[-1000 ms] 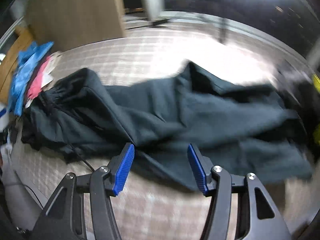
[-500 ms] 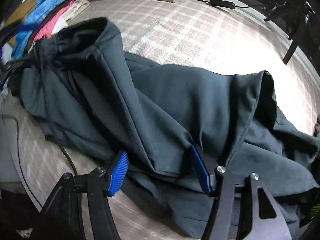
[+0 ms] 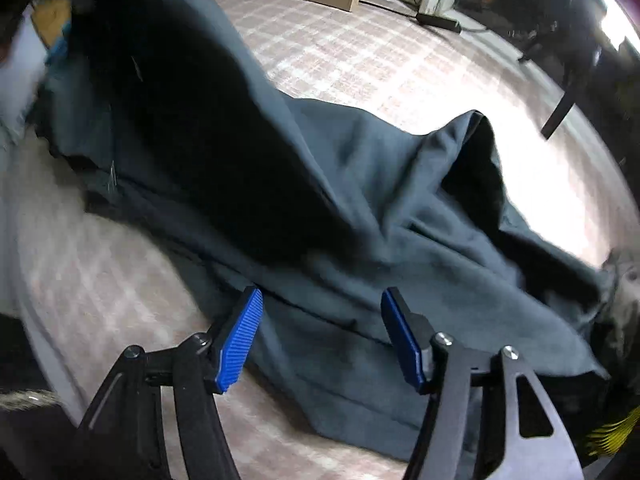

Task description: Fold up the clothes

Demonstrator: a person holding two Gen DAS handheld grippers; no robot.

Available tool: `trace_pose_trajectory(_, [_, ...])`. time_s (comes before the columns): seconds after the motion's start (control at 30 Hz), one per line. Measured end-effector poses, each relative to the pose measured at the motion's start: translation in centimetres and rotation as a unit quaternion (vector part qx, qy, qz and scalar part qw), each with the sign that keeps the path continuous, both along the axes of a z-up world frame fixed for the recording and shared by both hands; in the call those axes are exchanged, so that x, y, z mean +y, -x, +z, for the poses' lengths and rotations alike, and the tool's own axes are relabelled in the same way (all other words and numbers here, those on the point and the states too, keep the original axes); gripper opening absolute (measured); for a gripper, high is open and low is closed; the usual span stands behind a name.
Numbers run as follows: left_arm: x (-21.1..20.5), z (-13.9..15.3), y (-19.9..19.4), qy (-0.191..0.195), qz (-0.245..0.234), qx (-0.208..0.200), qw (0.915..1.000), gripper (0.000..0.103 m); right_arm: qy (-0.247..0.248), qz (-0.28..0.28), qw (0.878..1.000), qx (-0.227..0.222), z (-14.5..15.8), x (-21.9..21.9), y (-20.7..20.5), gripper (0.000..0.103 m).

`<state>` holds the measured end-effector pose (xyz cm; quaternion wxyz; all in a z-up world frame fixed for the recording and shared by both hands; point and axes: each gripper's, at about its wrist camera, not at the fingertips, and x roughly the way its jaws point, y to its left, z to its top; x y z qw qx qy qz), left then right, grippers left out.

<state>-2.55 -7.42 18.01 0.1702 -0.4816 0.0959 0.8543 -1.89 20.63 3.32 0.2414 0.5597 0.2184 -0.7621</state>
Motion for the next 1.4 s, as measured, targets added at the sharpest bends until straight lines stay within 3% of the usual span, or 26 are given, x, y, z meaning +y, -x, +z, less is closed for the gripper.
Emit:
trace_pose_trajectory(0.1, [-2.1,3.4,-2.9,0.008,0.021,0.025,0.9995,0.013,0.003,-0.001,1.000,0.021,1.2,0.4,-0.4,0.061])
trace_pose_trajectory(0.17, [-3.2,4.5,-4.3,0.005,0.030,0.027,0.9992,0.013,0.027,-0.013,0.997,0.073,3.7,2.1,-0.6,0.062])
trace_pose_trajectory(0.27, [-4.0,4.4,-6.0,0.029,0.042,0.025,0.9984,0.013,0.044,-0.034,0.995,0.079,4.9,4.2,1.9,0.067])
trace_pose_trajectory(0.37, [-5.1,3.0,-5.8,0.023,0.069,0.016,0.9973,0.013,-0.006,-0.014,0.995,0.100,3.7,4.6,5.6,0.067])
trace_pose_trajectory(0.5, [-5.6,2.0,-5.3,0.030,0.094,0.006,0.9951,0.013,-0.021,0.037,0.998,0.042,2.1,4.1,8.8,0.067])
trace_pose_trajectory(0.57, [-5.6,1.8,-5.2,0.037,0.101,0.004,0.9942,0.013,-0.043,0.065,0.995,0.055,1.0,3.0,9.0,0.067])
trace_pose_trajectory(0.7, [-5.3,1.4,-4.4,0.043,0.115,0.001,0.9924,0.013,-0.040,0.062,0.997,0.031,-0.4,3.4,12.0,0.065])
trace_pose_trajectory(0.73, [-5.1,1.1,-4.1,0.048,0.116,0.000,0.9921,0.012,-0.003,0.043,0.999,0.016,-0.2,4.5,12.1,0.056])
trace_pose_trajectory(0.77, [-4.9,0.9,-3.7,0.052,0.118,0.000,0.9917,0.012,0.031,0.010,0.999,-0.002,0.0,5.8,13.4,0.004])
trace_pose_trajectory(0.83, [-4.5,0.9,-2.5,0.058,0.119,0.001,0.9912,0.012,0.067,-0.050,0.997,0.002,1.4,8.4,14.8,0.002])
trace_pose_trajectory(0.9, [-3.8,2.8,-0.8,0.051,0.113,0.019,0.9921,0.011,0.063,-0.059,0.995,0.053,4.4,9.6,14.2,0.002])
trace_pose_trajectory(1.0, [-2.7,6.9,1.1,0.044,0.100,0.058,0.9923,0.011,0.063,-0.088,0.985,0.137,12.2,12.0,13.2,0.002])
trace_pose_trajectory(1.07, [-2.1,11.3,1.5,0.046,0.088,0.101,0.9899,0.011,0.050,-0.117,0.969,0.212,19.1,13.9,13.1,0.002])
trace_pose_trajectory(1.13, [-1.5,15.7,1.9,0.048,0.075,0.145,0.9854,0.011,0.074,-0.141,0.950,0.269,26.4,16.0,12.3,0.002])
trace_pose_trajectory(1.23, [-1.8,20.1,-0.6,0.044,0.056,0.186,0.9800,0.011,0.107,-0.155,0.923,0.336,36.2,18.9,7.3,0.002])
trace_pose_trajectory(1.3, [-1.7,20.0,-3.5,0.051,0.032,0.197,0.9785,0.011,0.116,-0.155,0.919,0.344,37.9,19.5,3.8,0.002])
trace_pose_trajectory(1.4, [-2.4,16.6,-7.9,0.050,0.015,0.175,0.9832,0.012,0.107,-0.160,0.926,0.325,35.4,19.4,-2.3,0.002])
